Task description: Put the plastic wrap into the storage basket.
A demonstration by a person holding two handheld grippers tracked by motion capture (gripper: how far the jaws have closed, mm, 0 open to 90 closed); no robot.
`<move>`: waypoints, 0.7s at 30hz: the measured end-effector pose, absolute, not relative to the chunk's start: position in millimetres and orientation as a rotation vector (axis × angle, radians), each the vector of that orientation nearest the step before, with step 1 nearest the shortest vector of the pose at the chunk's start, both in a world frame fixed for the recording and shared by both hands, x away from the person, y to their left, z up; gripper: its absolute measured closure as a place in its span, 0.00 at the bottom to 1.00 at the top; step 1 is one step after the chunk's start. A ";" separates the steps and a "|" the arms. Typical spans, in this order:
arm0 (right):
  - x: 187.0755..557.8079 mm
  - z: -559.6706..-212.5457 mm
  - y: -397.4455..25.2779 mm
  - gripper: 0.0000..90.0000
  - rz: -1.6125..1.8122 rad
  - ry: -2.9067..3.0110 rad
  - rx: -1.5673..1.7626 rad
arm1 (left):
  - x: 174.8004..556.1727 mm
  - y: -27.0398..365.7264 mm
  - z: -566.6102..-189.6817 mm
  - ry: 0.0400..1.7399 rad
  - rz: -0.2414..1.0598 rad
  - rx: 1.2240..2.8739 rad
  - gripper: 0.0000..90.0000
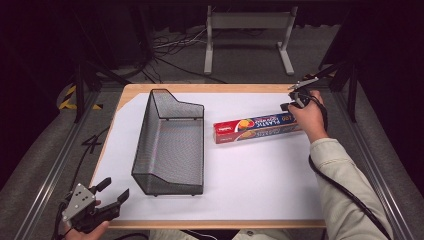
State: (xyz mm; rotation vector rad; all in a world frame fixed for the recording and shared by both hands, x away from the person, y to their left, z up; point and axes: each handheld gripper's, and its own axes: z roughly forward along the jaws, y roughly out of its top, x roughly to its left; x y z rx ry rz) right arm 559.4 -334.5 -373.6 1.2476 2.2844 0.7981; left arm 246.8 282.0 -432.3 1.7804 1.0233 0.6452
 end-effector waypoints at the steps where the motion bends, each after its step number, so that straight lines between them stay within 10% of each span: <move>1: 560.3 -376.7 -335.3 1.00 0.791 2.283 1.250 | 246.5 282.6 -432.4 1.026 0.645 1.775 0.32; 21: 548.0 -376.5 -341.4 1.00 0.621 2.365 1.306 | 254.8 277.9 -431.6 1.000 0.633 1.788 0.32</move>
